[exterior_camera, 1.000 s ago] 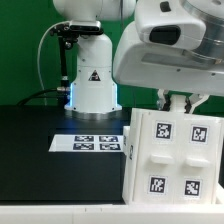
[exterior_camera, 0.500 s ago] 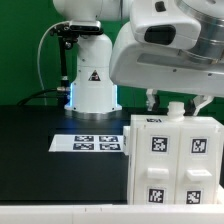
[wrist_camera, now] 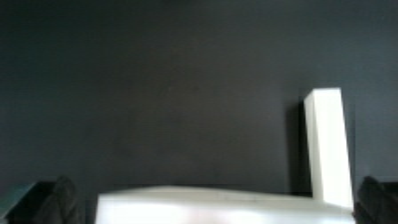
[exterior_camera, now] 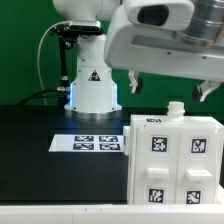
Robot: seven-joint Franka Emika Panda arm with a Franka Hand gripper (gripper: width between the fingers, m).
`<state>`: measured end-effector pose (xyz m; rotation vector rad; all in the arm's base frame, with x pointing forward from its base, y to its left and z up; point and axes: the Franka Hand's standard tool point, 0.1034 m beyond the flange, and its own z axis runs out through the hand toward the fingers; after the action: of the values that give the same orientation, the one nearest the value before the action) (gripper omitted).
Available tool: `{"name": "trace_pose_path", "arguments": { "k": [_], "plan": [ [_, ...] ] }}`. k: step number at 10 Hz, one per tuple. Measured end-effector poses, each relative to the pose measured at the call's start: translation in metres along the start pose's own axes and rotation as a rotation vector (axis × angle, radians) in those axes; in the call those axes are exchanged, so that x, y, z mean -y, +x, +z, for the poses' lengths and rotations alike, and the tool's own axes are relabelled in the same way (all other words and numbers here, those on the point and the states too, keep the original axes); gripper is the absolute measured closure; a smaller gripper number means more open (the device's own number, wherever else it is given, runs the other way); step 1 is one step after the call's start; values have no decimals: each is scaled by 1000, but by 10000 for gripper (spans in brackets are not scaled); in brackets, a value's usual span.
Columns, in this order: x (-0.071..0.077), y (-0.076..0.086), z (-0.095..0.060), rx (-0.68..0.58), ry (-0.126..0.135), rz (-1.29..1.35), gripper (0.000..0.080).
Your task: Assemble cabinet
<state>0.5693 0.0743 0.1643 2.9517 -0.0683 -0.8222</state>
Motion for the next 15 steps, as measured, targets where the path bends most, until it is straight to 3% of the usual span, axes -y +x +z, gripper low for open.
{"name": "trace_pose_path", "arguments": {
  "k": [1,2,3,6,7,9,10,11,12,14,15],
  "plan": [
    [5,-14,12,-15,-8,28,4],
    [6,-25,28,-25,-41,11,1],
    [2,-23,32,-23,-59,-14,1],
    [-2,-20,33,-35,-53,-4,3],
    [-14,-21,43,-59,-40,26,3],
    [-43,-33,72,-4,113,167,3],
    [-57,-32,77,44,228,267,3],
    [-63,-30,75,30,192,255,3],
    [-57,-30,75,27,186,239,3],
    [-61,-30,76,29,189,249,3],
    [-66,-29,81,43,227,290,3]
  ]
}}
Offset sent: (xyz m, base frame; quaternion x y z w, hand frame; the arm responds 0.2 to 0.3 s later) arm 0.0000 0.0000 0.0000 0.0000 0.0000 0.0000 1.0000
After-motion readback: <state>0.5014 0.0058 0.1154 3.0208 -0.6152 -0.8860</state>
